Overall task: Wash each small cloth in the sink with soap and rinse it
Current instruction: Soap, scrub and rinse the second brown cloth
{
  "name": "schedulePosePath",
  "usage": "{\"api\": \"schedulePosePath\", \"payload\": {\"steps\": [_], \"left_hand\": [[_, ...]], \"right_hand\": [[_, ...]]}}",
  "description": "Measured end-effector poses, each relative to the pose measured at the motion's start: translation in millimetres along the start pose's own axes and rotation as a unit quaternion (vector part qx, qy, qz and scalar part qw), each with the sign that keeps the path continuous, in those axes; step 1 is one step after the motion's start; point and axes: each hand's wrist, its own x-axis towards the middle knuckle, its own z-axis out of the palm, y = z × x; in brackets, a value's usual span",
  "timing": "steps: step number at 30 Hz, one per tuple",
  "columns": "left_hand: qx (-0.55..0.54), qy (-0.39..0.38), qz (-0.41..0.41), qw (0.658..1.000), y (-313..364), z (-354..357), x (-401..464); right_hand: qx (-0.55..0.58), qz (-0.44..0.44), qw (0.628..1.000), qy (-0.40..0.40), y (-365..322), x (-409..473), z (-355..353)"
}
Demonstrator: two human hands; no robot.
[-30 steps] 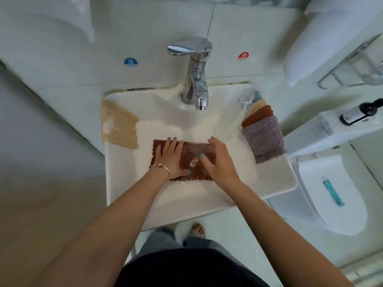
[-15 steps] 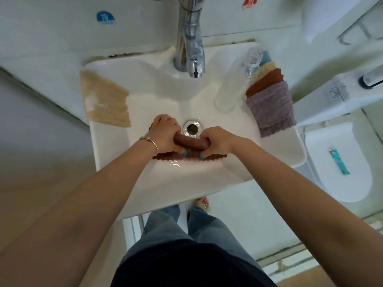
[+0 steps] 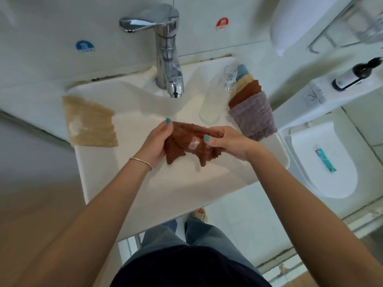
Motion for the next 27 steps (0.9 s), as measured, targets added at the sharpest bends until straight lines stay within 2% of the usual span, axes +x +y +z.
{"api": "schedulePosePath", "payload": {"steps": [2,4,6,8,11,13,16,18,21,23,25,27], "left_hand": [[0.084,0.119,0.049,0.988,-6,21,3],[0.128,0.227,0.080,0.962,-11,42,6],[0.107,0.303,0.075,0.944,-10,62,8],[0.039,0.356,0.050,0.932,-8,77,13],[-0.067,0.354,-0.013,0.933,-4,89,14],[-0.056,0.311,-0.014,0.949,-4,99,6],[-0.008,0.240,0.030,0.970,-2,110,-5],[0.015,0.256,0.030,0.966,8,105,2],[-0.007,0.305,-0.011,0.952,18,94,12],[0.000,0.283,-0.003,0.959,19,105,0],[-0.003,0.243,0.029,0.970,15,122,-14],[0.006,0.242,0.043,0.969,17,121,-12]], "right_hand": [[0.002,-0.012,0.996,0.092,-1,-2,16],[0.009,-0.052,0.976,0.210,-2,0,38],[-0.028,-0.092,0.957,0.274,1,4,59],[-0.073,-0.092,0.951,0.285,4,7,76],[-0.110,-0.082,0.946,0.293,3,12,82],[-0.117,-0.058,0.941,0.313,0,19,73],[-0.089,-0.016,0.927,0.364,-4,26,57],[-0.069,-0.035,0.927,0.367,-9,20,65],[-0.075,-0.087,0.939,0.325,-13,8,79],[-0.114,-0.079,0.933,0.333,-18,12,67],[-0.092,-0.063,0.921,0.374,-24,20,50],[-0.071,-0.067,0.913,0.395,-27,18,54]]}}
